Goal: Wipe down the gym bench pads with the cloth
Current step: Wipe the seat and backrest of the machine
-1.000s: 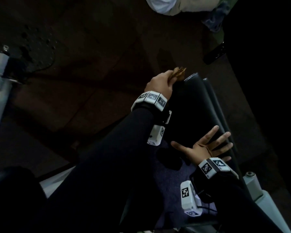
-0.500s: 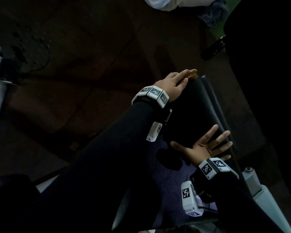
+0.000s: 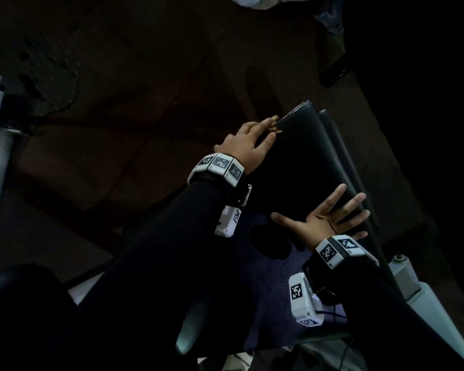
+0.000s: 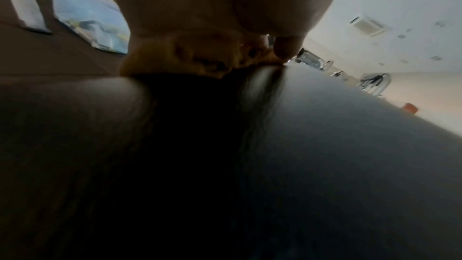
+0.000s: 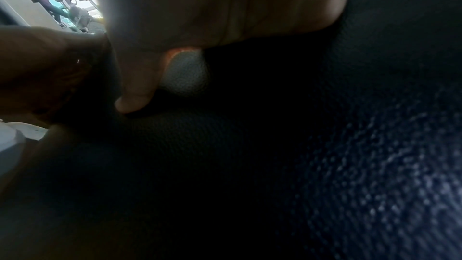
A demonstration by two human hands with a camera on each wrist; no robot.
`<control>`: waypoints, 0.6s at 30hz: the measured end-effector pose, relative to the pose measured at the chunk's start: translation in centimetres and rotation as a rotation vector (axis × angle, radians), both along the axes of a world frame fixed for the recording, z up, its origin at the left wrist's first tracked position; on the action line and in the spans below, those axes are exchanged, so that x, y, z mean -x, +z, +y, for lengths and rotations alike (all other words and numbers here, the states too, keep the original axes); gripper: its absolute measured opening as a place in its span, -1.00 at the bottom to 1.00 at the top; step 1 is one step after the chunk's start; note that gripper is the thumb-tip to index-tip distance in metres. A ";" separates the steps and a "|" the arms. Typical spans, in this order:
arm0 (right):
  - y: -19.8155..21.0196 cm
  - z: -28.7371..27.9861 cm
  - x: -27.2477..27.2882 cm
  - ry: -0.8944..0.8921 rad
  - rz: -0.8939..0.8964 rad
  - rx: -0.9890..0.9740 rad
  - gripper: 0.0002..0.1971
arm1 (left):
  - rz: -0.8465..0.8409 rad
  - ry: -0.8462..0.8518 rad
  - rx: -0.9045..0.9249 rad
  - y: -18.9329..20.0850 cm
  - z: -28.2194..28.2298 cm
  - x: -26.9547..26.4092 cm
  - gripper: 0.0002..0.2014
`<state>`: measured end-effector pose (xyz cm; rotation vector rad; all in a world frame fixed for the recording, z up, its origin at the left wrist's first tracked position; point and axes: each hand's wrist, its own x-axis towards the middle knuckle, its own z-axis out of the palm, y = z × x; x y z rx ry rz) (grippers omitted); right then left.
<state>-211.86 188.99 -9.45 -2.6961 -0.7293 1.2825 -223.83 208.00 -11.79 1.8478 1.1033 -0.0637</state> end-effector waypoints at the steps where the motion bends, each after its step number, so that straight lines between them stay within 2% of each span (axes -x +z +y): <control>1: 0.1 0.0 0.1 -0.004 -0.007 -0.002 0.18 | -0.006 0.018 0.002 -0.1 0.0 0.0 -0.55; 6: 0.1 -0.1 0.5 0.003 -0.074 0.019 0.30 | -0.038 0.130 -0.037 -1.4 -1.6 2.7 -0.60; 9: 0.3 0.0 0.5 -0.001 -0.083 0.046 0.34 | 0.013 0.190 -0.034 -3.4 -3.0 7.0 -0.60; 13: 0.3 0.0 0.2 -0.009 -0.128 0.079 0.55 | 0.113 0.262 -0.054 -5.7 -5.2 12.8 -0.57; 18: 0.8 0.3 0.4 0.010 -0.138 0.072 0.56 | 0.149 0.288 -0.031 -5.2 -4.9 11.4 -0.54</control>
